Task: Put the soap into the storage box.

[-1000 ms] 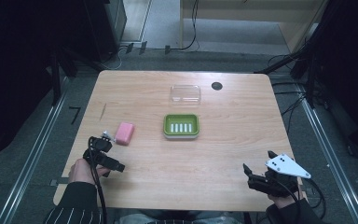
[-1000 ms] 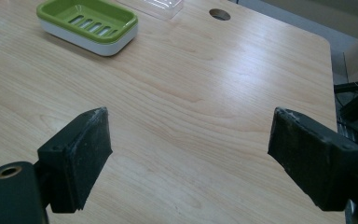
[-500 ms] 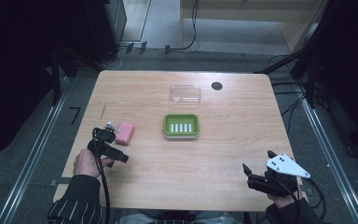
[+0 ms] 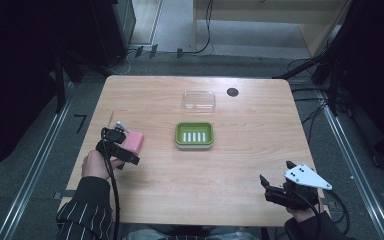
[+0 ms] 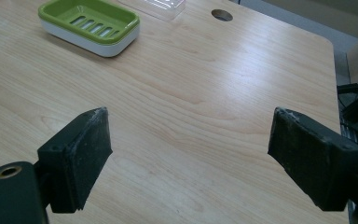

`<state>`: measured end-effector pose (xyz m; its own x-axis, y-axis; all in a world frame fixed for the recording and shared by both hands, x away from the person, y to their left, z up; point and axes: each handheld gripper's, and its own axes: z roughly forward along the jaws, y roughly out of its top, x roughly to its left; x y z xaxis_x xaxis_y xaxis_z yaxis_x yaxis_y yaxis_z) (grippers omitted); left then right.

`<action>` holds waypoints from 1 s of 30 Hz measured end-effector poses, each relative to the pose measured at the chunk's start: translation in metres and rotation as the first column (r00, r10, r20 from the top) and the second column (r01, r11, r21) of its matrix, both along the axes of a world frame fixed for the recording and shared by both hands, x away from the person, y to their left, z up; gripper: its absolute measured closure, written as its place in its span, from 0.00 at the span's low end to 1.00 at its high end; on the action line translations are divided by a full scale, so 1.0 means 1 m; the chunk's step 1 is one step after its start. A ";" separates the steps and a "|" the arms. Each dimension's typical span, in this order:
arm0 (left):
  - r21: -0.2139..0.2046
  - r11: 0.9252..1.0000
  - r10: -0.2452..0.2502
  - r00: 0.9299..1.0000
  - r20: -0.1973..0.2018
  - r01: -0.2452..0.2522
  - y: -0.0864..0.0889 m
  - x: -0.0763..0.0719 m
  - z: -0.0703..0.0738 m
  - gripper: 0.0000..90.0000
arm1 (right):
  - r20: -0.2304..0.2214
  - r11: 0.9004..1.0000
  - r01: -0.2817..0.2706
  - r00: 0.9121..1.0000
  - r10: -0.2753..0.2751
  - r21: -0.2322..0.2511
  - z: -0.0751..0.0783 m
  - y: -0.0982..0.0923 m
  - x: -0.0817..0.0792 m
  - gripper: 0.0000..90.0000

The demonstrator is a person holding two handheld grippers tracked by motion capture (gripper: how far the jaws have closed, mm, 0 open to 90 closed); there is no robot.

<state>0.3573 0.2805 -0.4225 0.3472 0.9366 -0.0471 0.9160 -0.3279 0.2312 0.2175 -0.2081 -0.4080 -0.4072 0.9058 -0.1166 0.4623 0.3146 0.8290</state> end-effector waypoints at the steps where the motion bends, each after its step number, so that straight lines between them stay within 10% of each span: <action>1: 0.001 1.000 -0.001 1.000 0.001 0.001 0.000 0.001 0.000 0.07 | 0.000 1.000 0.001 1.000 -0.001 0.000 0.000 0.000 0.000 0.15; 30: -0.009 1.000 0.029 1.000 0.006 -0.029 -0.006 0.035 0.001 0.07 | 0.000 1.000 -0.001 1.000 0.001 0.002 0.000 0.000 0.000 0.15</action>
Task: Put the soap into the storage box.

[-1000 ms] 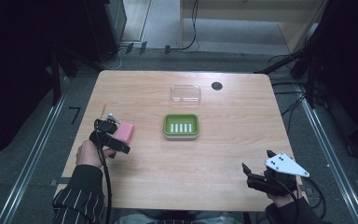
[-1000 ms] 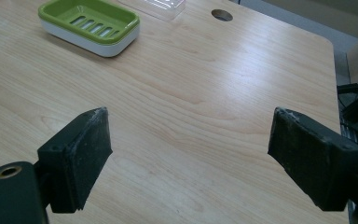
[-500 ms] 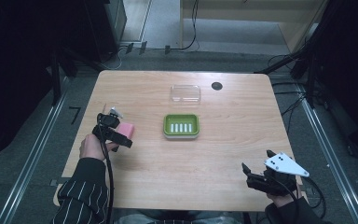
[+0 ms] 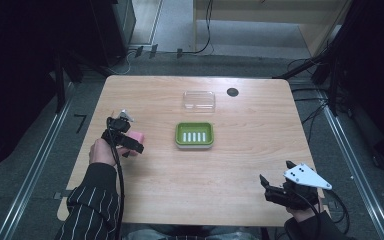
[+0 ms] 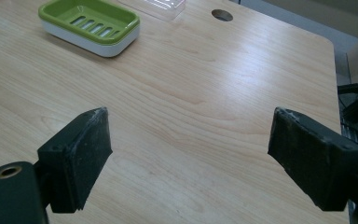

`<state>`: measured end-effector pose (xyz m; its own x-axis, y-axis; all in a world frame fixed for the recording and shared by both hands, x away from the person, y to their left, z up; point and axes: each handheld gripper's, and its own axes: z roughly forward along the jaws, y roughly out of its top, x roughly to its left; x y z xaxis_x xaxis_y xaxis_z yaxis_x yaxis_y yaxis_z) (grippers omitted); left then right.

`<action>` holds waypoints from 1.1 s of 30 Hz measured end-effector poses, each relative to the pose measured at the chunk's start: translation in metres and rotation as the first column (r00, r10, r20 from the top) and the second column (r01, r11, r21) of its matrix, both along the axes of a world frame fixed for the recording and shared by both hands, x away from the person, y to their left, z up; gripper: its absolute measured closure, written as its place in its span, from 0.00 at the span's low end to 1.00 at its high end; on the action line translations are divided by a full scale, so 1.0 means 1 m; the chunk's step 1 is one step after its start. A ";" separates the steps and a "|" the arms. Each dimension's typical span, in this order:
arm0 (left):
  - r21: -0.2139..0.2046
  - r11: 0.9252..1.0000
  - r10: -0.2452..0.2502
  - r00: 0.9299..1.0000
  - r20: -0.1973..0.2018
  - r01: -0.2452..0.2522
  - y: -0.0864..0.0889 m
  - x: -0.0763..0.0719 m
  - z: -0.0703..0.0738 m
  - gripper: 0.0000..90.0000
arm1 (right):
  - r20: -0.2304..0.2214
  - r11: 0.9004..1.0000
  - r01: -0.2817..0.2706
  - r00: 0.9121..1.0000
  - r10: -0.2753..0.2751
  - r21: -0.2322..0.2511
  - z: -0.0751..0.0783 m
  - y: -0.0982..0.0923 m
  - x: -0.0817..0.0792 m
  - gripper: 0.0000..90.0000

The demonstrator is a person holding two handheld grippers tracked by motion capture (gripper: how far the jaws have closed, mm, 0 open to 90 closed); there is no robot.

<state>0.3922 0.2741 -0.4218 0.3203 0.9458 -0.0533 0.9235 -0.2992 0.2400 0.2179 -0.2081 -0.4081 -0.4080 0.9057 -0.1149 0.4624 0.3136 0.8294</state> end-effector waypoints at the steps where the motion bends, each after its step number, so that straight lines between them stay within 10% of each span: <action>1: 0.000 1.000 0.002 1.000 0.002 -0.002 0.000 0.003 -0.001 0.08 | 0.000 1.000 0.000 1.000 0.000 0.000 0.000 0.000 0.000 0.15; 33: 0.047 0.998 0.046 0.997 -0.059 -0.043 -0.004 0.038 -0.028 0.15 | -0.001 1.000 0.002 1.000 -0.002 0.003 0.000 0.000 0.000 0.15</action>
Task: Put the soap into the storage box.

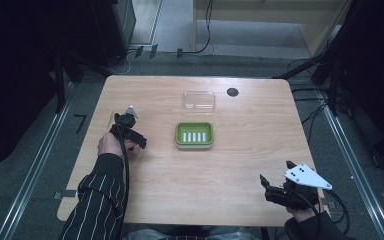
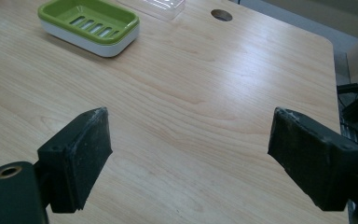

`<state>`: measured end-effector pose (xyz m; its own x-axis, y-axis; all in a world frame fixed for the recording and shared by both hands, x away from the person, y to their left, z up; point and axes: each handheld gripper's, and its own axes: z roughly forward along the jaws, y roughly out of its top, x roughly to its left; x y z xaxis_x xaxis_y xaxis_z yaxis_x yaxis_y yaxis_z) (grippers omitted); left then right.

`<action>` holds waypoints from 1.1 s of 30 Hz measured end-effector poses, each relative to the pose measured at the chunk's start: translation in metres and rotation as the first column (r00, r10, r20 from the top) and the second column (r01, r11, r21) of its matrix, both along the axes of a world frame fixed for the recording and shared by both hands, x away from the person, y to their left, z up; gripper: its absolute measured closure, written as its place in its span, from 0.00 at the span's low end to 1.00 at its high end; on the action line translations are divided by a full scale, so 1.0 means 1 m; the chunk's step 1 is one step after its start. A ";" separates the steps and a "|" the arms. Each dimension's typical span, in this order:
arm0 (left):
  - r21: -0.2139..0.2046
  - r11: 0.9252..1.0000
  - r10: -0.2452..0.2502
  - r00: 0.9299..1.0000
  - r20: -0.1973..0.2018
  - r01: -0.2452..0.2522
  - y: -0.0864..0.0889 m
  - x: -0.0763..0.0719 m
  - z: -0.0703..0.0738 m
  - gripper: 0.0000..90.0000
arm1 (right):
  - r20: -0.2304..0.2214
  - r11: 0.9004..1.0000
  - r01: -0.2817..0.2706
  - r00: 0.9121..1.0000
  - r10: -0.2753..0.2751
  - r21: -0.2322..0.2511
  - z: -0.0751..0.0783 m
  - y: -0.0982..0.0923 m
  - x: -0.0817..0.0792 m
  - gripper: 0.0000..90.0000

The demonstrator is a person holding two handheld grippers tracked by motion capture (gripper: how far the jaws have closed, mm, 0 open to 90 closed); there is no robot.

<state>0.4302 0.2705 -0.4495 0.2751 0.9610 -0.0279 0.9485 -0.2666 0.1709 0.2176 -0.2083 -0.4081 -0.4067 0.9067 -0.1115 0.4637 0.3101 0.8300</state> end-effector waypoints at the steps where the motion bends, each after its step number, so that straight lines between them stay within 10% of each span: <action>1: 0.010 1.000 0.001 1.000 -0.003 -0.001 0.000 0.001 -0.001 0.15 | 0.001 1.000 0.000 1.000 0.000 0.000 0.000 0.000 0.000 0.15; 33: 0.061 0.998 0.005 0.999 0.046 -0.008 -0.005 -0.002 -0.001 0.43 | 0.000 1.000 0.001 1.000 -0.001 0.000 0.000 0.000 0.000 0.15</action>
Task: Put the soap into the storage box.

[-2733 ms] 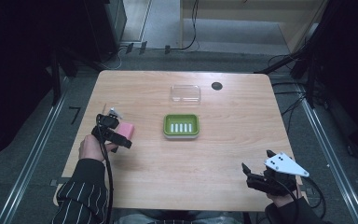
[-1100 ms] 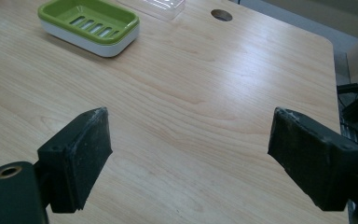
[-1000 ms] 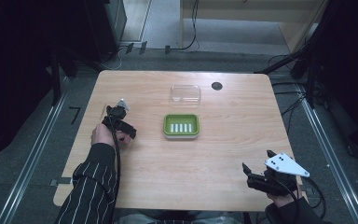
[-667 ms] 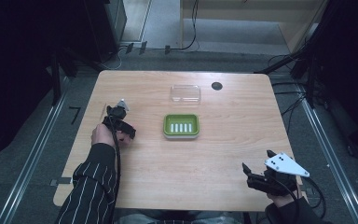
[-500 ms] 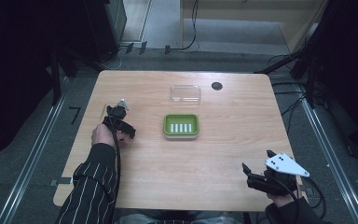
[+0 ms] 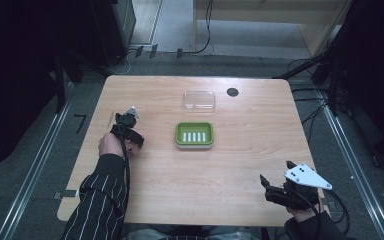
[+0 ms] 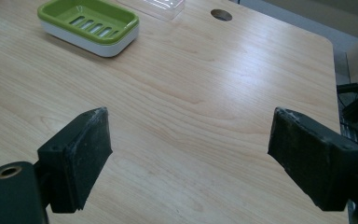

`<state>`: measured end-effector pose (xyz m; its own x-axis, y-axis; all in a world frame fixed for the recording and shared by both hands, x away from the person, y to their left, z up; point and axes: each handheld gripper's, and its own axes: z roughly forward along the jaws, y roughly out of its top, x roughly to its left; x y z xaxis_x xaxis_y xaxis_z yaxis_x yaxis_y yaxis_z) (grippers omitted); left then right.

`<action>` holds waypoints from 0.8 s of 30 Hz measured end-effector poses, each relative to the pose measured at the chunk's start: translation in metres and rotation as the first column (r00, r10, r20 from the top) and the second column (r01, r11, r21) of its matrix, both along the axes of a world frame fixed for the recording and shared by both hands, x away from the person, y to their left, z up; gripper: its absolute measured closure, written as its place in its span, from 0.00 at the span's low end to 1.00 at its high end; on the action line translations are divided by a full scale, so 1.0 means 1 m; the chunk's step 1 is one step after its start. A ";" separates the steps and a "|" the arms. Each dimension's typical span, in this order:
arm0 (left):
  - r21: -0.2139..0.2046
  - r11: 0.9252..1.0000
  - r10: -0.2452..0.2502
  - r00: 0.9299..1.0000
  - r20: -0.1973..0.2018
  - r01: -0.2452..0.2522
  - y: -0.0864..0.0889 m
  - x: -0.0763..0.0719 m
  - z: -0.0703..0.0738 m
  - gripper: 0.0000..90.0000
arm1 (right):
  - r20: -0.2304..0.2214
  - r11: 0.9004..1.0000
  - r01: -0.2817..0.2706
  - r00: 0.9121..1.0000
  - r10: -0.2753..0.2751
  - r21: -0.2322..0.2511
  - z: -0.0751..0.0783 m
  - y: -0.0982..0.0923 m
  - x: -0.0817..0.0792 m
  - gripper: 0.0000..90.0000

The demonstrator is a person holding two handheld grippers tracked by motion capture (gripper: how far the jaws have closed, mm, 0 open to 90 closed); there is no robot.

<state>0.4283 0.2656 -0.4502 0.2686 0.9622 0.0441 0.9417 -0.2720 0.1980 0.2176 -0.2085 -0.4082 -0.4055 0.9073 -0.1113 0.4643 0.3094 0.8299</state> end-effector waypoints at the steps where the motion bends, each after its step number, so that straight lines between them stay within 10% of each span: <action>1: -0.001 1.000 0.001 1.000 0.001 -0.001 0.000 0.000 0.000 0.43 | 0.000 1.000 0.000 1.000 0.000 0.000 0.000 0.000 0.000 0.15; 24: 0.012 0.996 -0.084 0.996 0.004 0.084 -0.003 -0.003 0.008 0.43 | 0.000 1.000 0.000 1.000 0.000 -0.002 0.000 0.000 0.000 0.15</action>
